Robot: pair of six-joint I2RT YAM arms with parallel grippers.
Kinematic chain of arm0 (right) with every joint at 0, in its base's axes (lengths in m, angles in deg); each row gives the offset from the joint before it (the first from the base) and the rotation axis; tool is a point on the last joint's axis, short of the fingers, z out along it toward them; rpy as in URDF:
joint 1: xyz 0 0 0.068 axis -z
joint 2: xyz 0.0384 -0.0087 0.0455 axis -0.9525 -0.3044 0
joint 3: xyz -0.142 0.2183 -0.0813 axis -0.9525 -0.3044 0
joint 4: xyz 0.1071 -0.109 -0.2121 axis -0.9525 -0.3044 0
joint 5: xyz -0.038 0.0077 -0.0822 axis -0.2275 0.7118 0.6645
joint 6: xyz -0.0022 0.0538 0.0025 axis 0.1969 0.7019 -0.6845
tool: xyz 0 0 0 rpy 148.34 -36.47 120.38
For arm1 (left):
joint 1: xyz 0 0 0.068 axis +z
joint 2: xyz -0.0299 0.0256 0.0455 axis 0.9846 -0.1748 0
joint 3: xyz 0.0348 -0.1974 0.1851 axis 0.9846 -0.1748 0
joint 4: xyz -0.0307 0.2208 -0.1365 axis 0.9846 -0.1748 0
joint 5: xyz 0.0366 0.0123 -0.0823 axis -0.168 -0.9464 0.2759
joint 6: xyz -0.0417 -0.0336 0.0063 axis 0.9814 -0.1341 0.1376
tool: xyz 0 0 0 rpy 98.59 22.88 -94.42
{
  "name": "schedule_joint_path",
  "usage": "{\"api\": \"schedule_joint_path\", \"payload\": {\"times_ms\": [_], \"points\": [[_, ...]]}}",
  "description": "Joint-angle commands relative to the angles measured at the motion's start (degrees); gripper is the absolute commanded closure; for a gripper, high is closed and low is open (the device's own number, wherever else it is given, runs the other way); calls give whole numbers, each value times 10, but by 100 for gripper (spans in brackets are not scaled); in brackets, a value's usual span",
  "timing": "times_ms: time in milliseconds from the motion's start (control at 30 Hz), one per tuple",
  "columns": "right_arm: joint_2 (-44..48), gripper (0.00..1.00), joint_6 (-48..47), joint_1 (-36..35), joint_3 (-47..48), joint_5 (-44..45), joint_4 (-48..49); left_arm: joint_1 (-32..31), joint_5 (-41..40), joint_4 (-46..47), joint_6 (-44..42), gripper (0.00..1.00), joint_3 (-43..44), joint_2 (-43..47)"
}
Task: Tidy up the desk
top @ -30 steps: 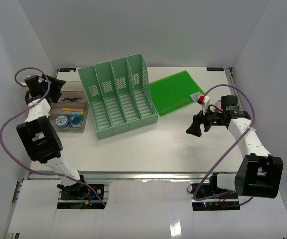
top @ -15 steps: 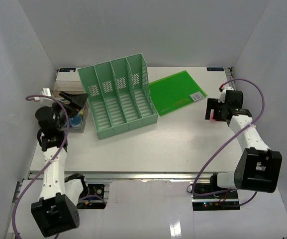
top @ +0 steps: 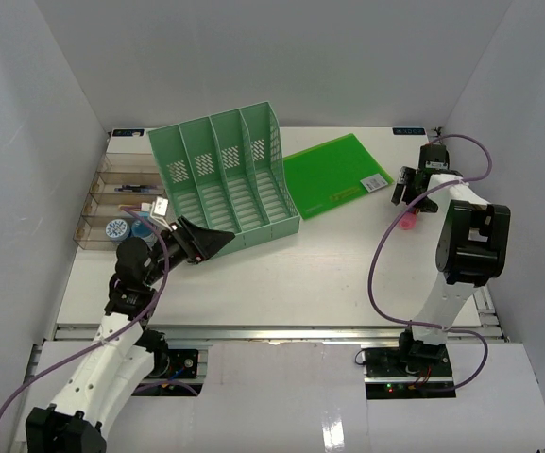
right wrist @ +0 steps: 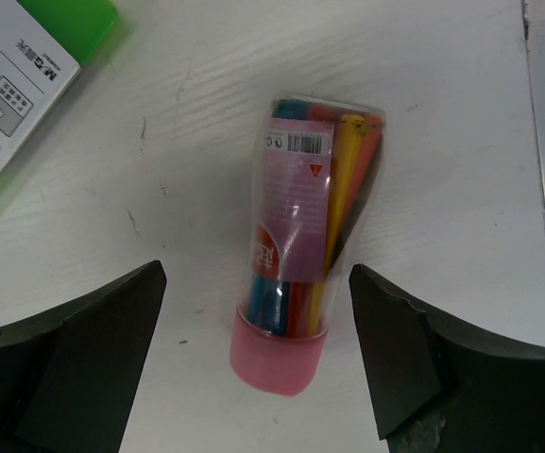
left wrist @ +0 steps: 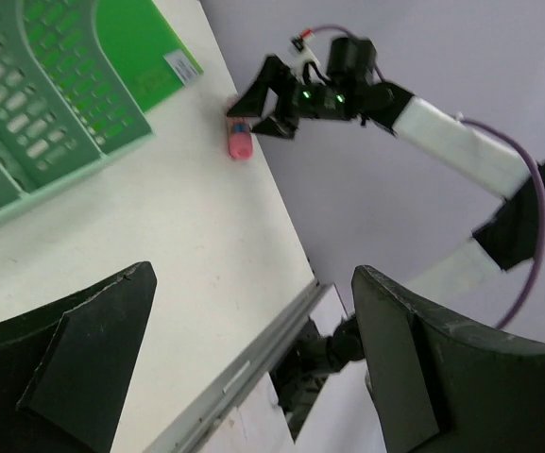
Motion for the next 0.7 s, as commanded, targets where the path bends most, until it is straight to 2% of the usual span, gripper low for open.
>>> {"api": "schedule_joint_path", "payload": {"times_ms": [0, 133, 233, 333, 400, 500, 600, 667], "points": [[-19, 26, 11, 3, 31, 10, -9, -64, -44, 34, 15, 4, -25, 8], [-31, 49, 3, 10, 17, -24, -9, -158, -104, 89, 24, 4, -44, -36], [-34, 79, -6, 19, 6, -55, -9, -252, -147, 143, 21, 4, -46, -102], [-27, 92, -27, 31, -8, -104, -10, -327, -191, 207, 13, 4, -28, -201], [-16, 92, -52, 40, -21, -157, -9, -354, -206, 234, 10, 4, -7, -256], [26, 92, -151, 50, -60, -338, -21, -380, -224, 302, 9, 4, 45, -350], [65, 92, -266, 52, -85, -480, -64, -394, -231, 350, 14, 4, 90, -451], [92, 92, -376, 52, -90, -577, -138, -398, -234, 378, 21, 4, 143, -503]]}}
